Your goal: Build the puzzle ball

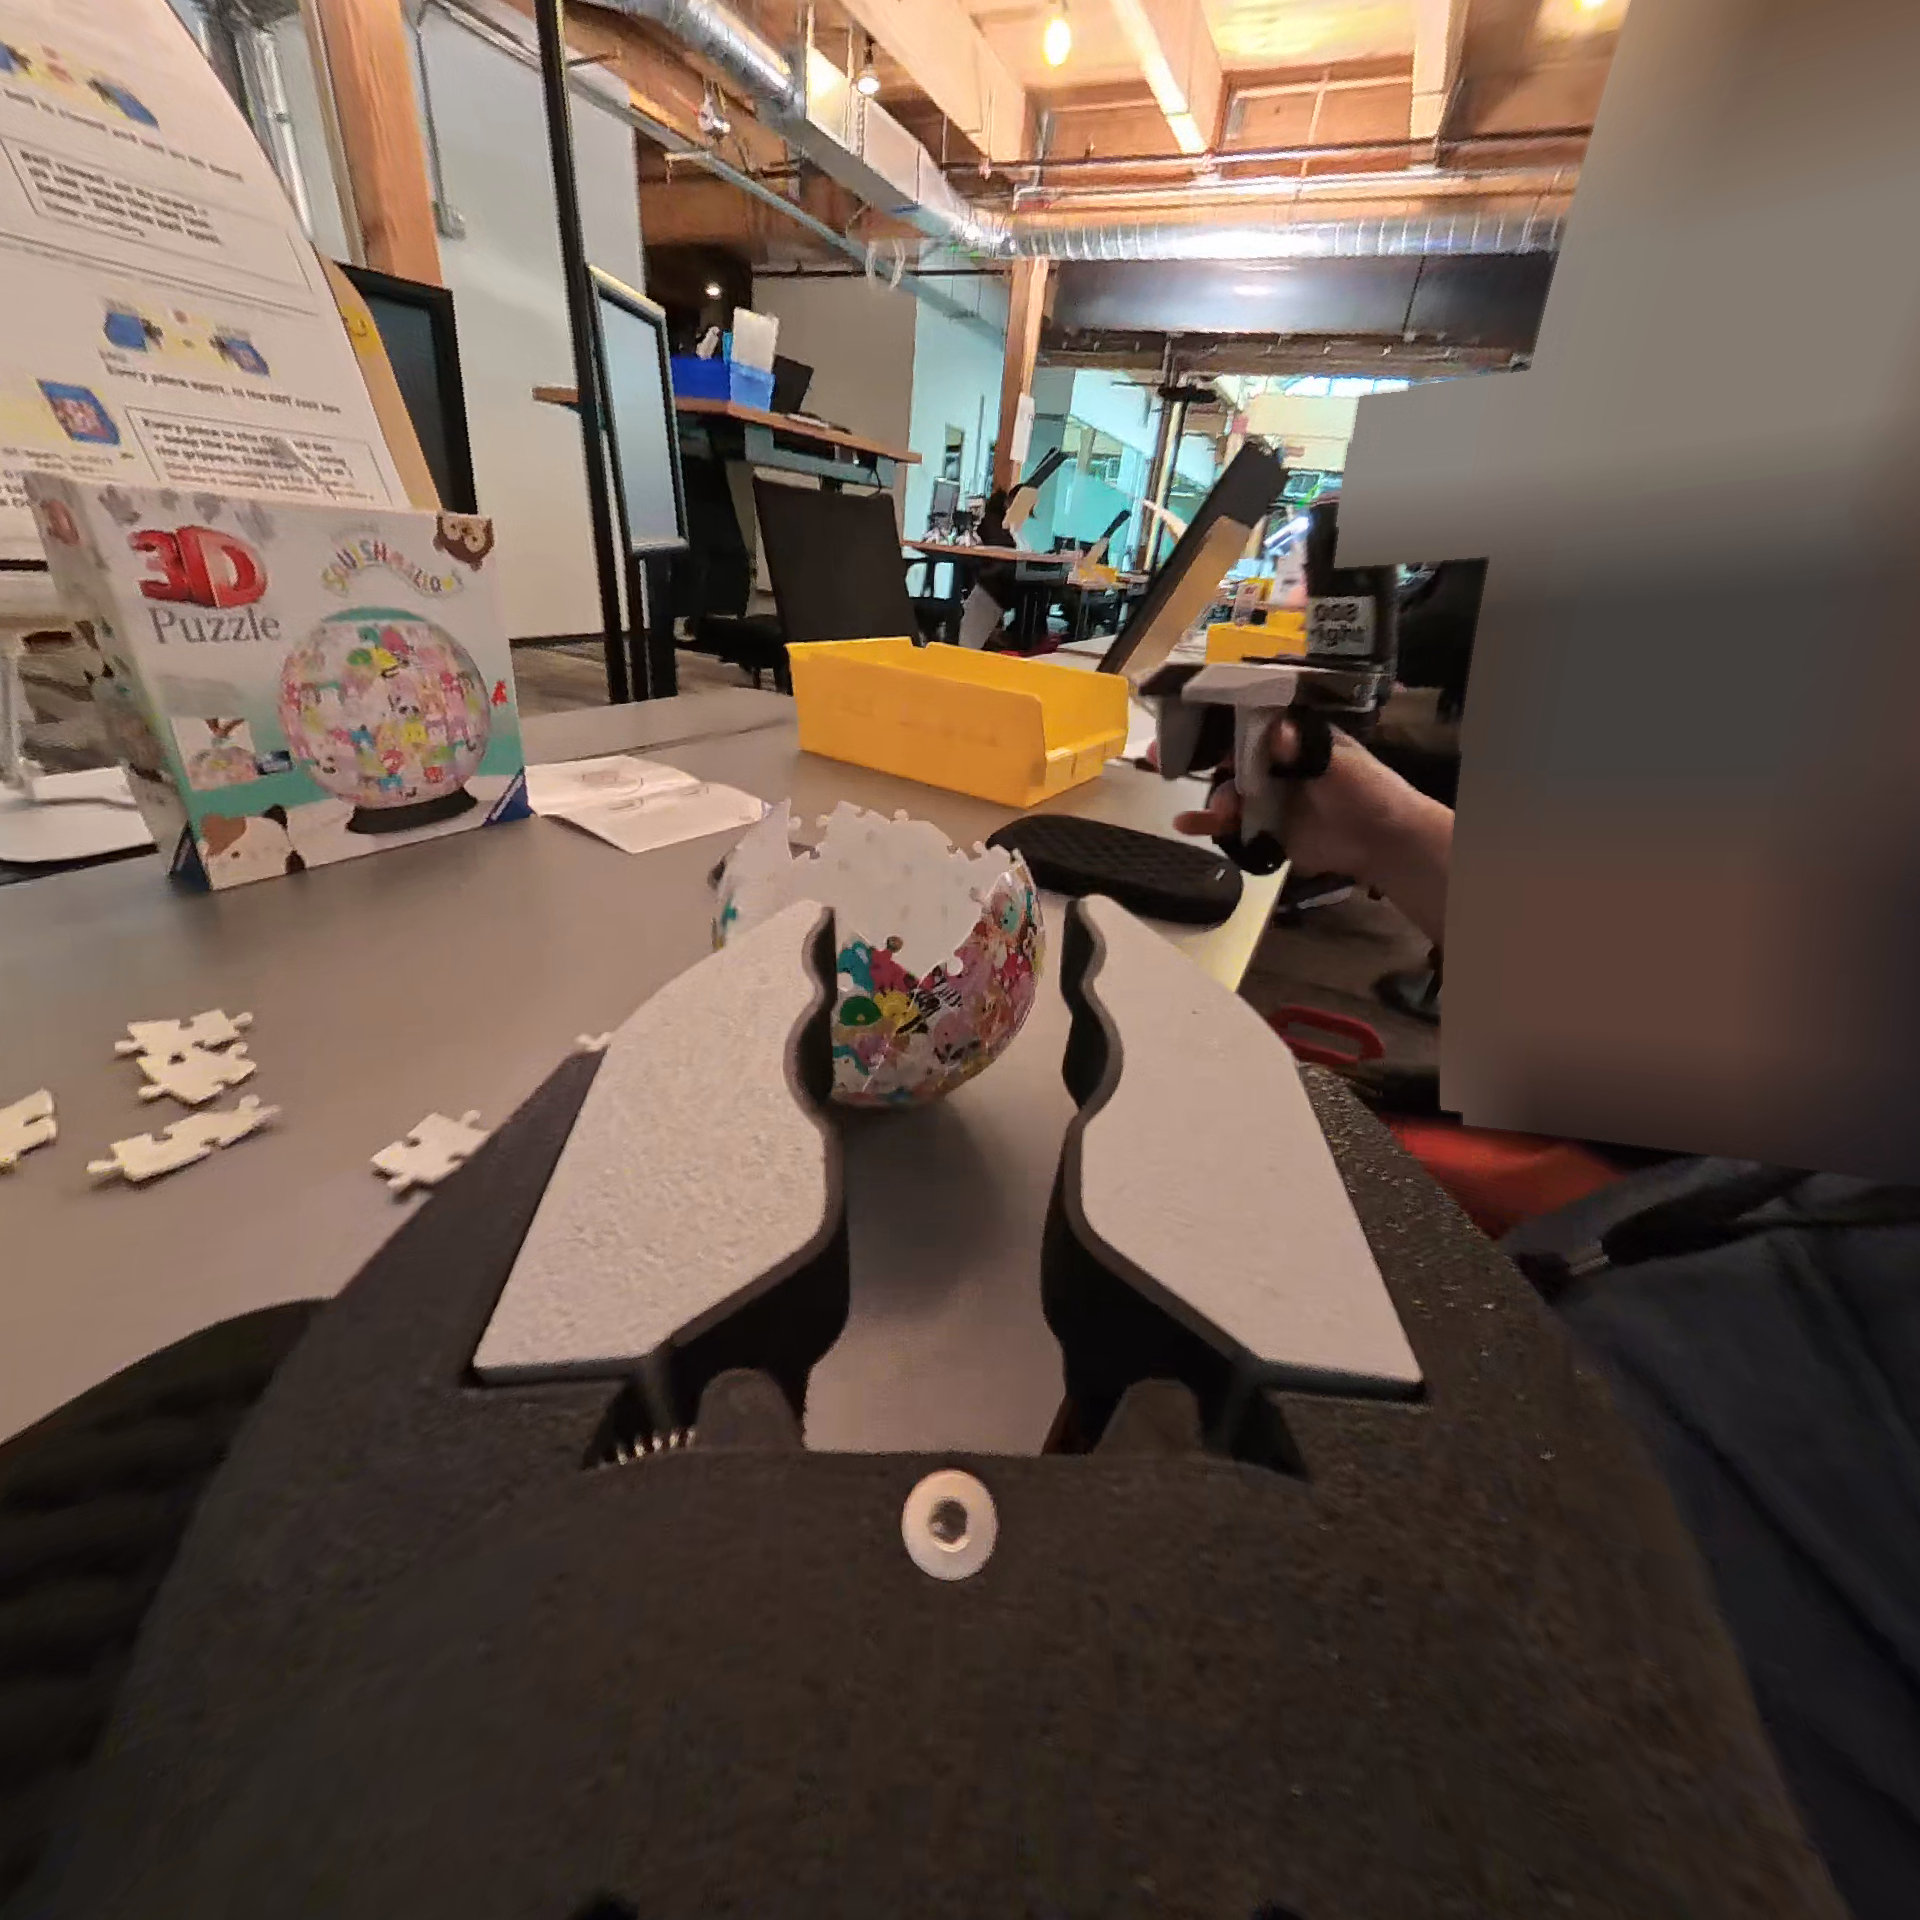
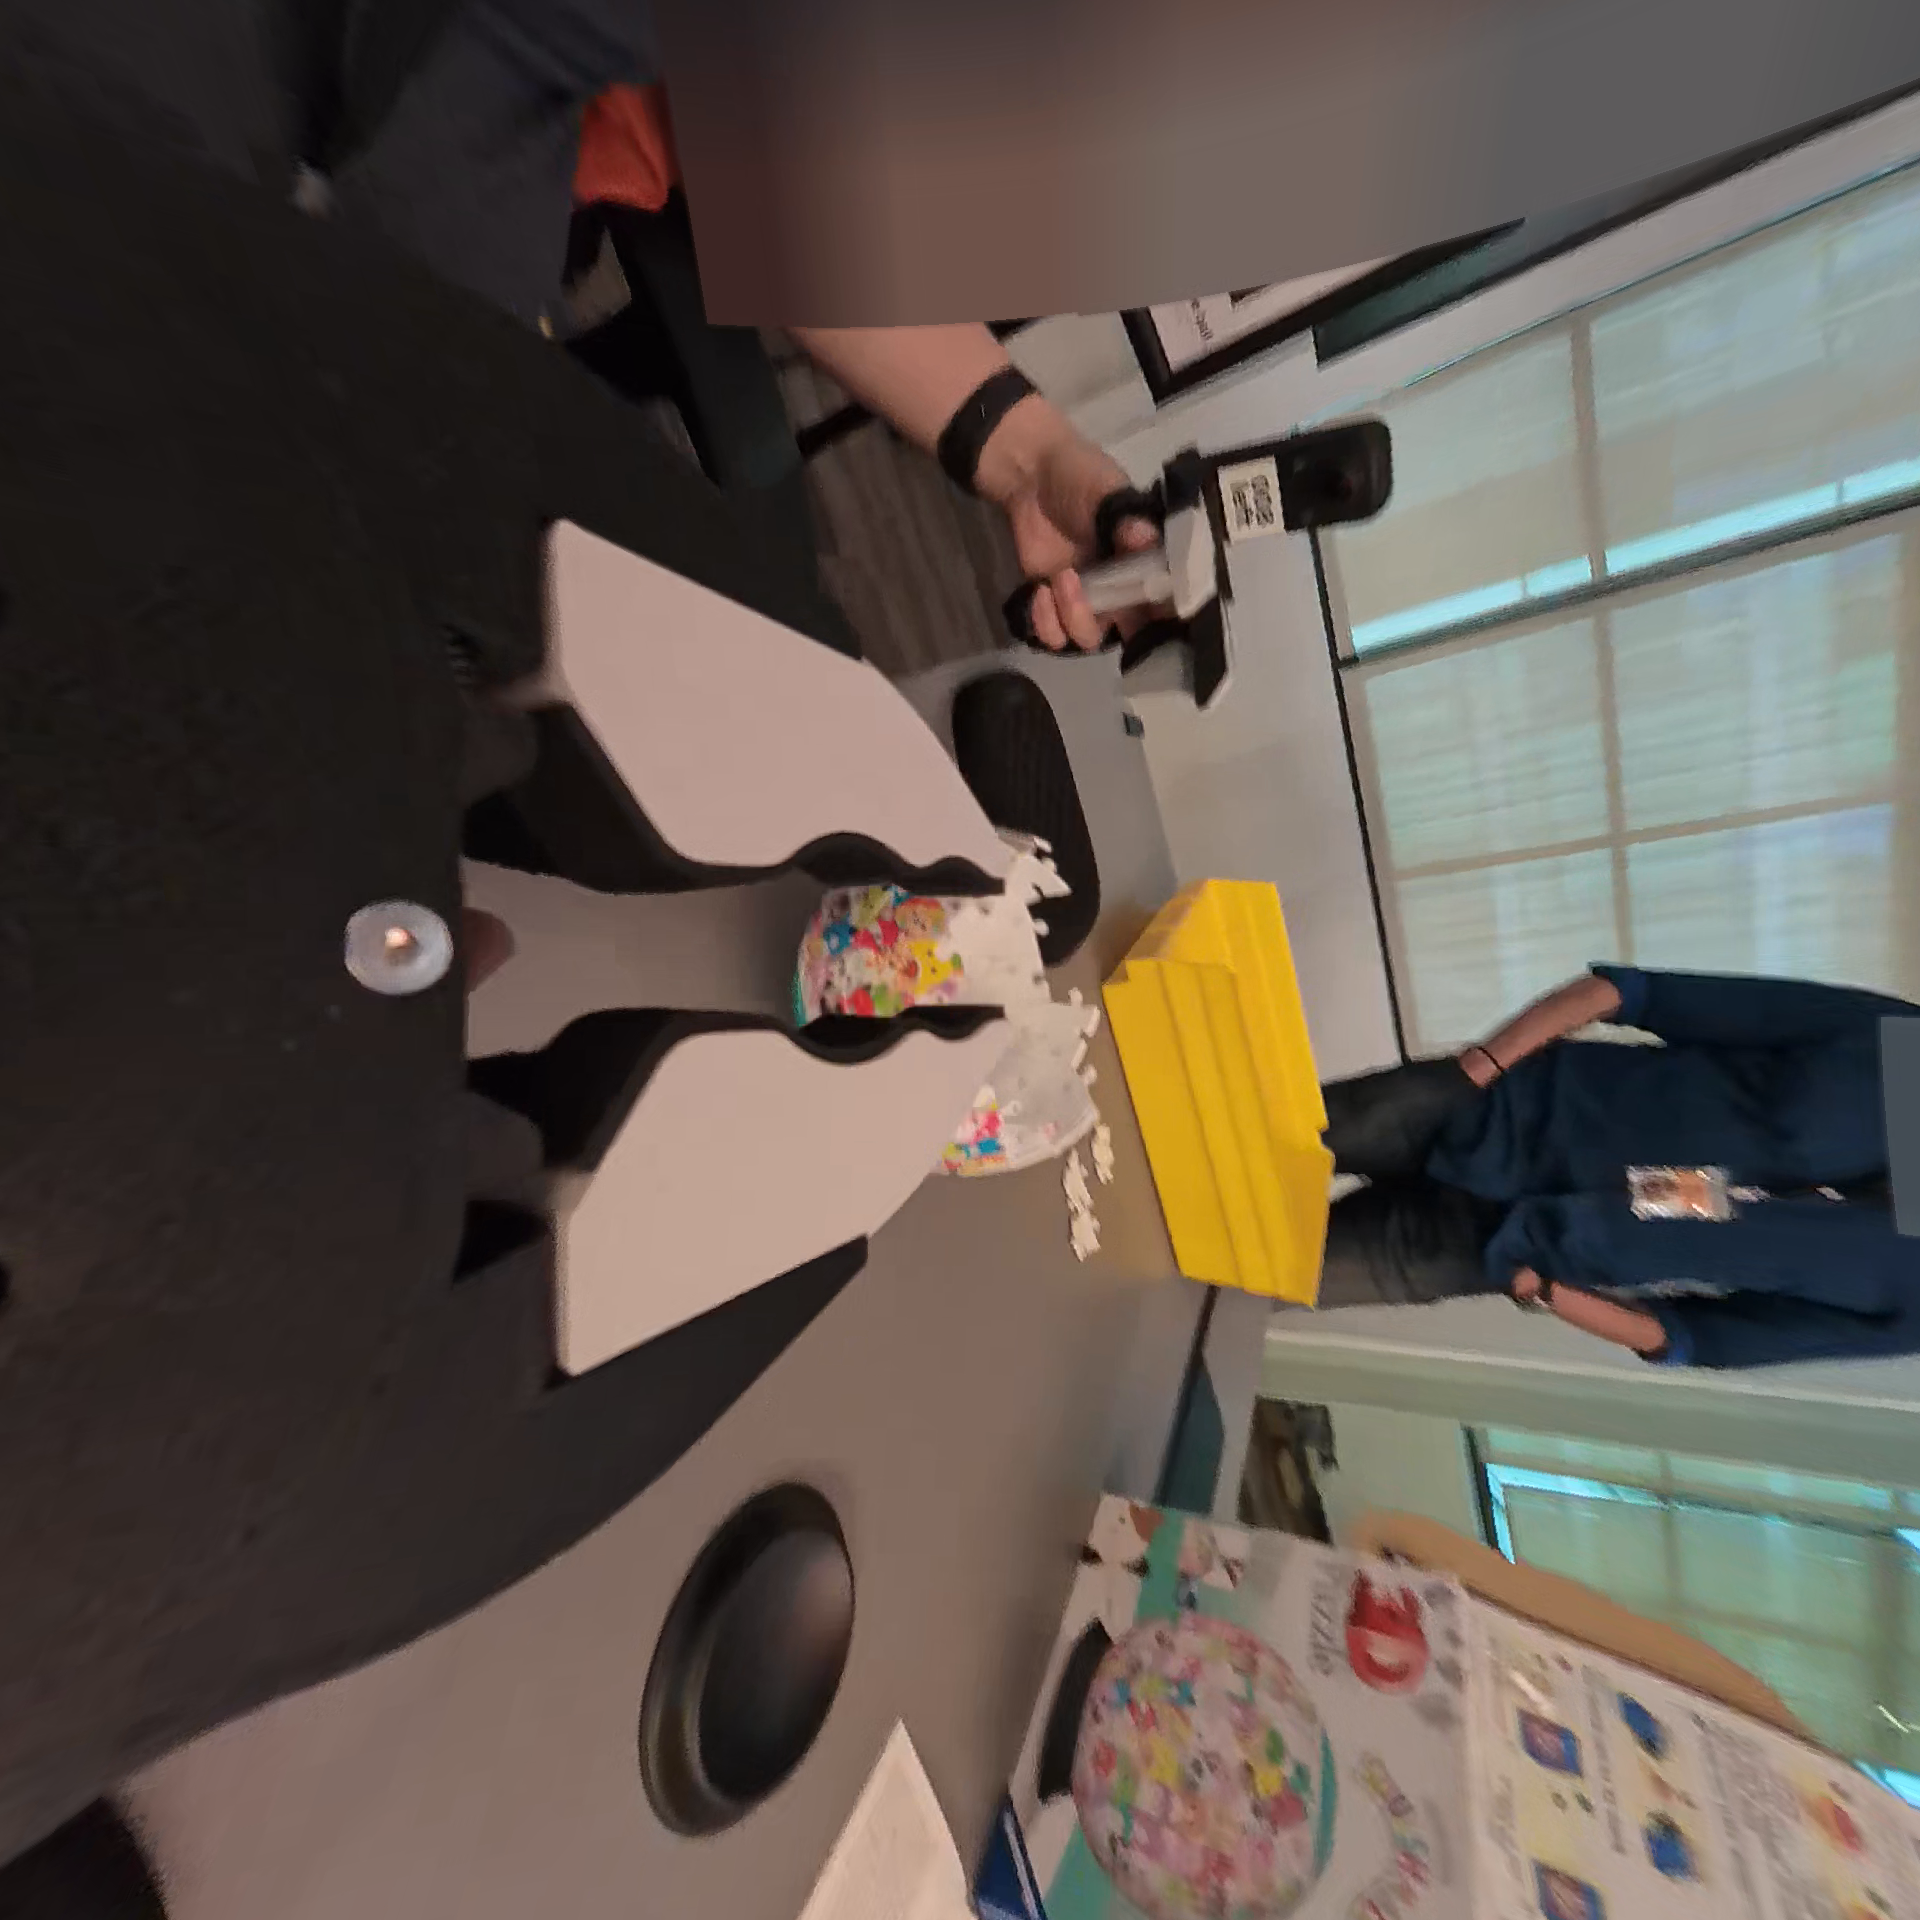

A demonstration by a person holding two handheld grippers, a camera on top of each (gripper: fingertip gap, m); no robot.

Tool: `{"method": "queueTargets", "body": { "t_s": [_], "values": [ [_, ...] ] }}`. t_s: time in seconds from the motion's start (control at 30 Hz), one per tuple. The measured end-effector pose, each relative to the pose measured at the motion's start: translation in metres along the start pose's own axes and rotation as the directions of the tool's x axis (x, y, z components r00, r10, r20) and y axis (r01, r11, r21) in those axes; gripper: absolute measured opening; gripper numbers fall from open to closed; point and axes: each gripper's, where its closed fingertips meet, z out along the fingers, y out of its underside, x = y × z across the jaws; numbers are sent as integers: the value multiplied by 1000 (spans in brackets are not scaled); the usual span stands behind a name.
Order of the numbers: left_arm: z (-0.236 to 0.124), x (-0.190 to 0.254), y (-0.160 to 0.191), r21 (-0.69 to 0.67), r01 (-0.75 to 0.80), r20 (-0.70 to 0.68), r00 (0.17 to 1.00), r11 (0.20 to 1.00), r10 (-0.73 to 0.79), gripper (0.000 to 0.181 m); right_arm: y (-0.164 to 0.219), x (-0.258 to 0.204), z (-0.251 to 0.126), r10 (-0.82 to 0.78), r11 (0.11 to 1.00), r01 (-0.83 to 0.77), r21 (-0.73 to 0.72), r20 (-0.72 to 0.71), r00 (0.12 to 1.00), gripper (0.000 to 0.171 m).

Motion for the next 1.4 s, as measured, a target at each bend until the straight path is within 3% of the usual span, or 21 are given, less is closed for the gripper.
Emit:
{"method": "queueTargets", "body": {
  "t_s": [0.1, 0.2, 0.3, 0.4, 0.5, 0.57, 0.63, 0.77, 0.93, 1.0, 1.1, 1.2, 1.4],
  "values": [
    [-8, -1, 7, -38, 15, 53, 999, 999, -13, 40, 1, 2, 1, 7, 1000, -6, 10, -36, 999, 10],
    [-9, 0, 26, -163, 9, 69, 998, 987, 2, 44, 30, 7, 15, 7, 994, -9, -111, -23, 1000, 2],
    [-5, -8, 40, -246, -25, 111, 992, 969, 54, 46, 47, 22, 31, -9, 981, -6, -194, -75, 997, 12],
    [3, -10, 44, -257, -10, 117, 992, 966, 41, 47, 31, 30, 49, 67, 980, -75, -183, -46, 997, 21],
    [14, -14, 47, -276, -11, 124, 991, 961, 47, 48, 24, 32, 75, 82, 909, -56, -413, 46, 996, 49],
    [21, -18, 47, -281, -27, 131, 989, 959, 66, 49, 24, 44, 88, 4, 833, 27, -552, 55, 998, 49],
    [25, -19, 46, -268, -24, 126, 990, 963, 59, 49, 17, 55, 100, -62, 812, 87, -577, 62, 996, 45],
    [25, -26, 50, -268, -8, 128, 991, 963, 44, 49, 7, 62, 112, -9, 875, 26, -484, 37, 999, 43],
    [15, -44, 56, -310, 0, 157, 986, 951, 51, 48, -13, 71, 94, 114, 975, -115, -193, -16, 993, 40],
    [11, -53, 56, -346, -9, 168, 983, 938, 71, 46, -14, 77, 79, 71, 989, -78, -124, -56, 996, 39],
    [7, -70, 62, -446, -32, 165, 979, 894, 117, 46, -12, 86, 58, -114, 993, 108, -48, -152, 982, 27],
    [9, -84, 70, -541, -69, 125, 979, 838, 161, 45, -1, 92, 47, -80, 997, 81, -1, -153, 985, 13],
    [35, -103, 87, -642, -208, -68, 974, 738, 215, 49, 23, 129, 42, -45, 996, 59, 60, -212, 976, 15]
  ]
}}
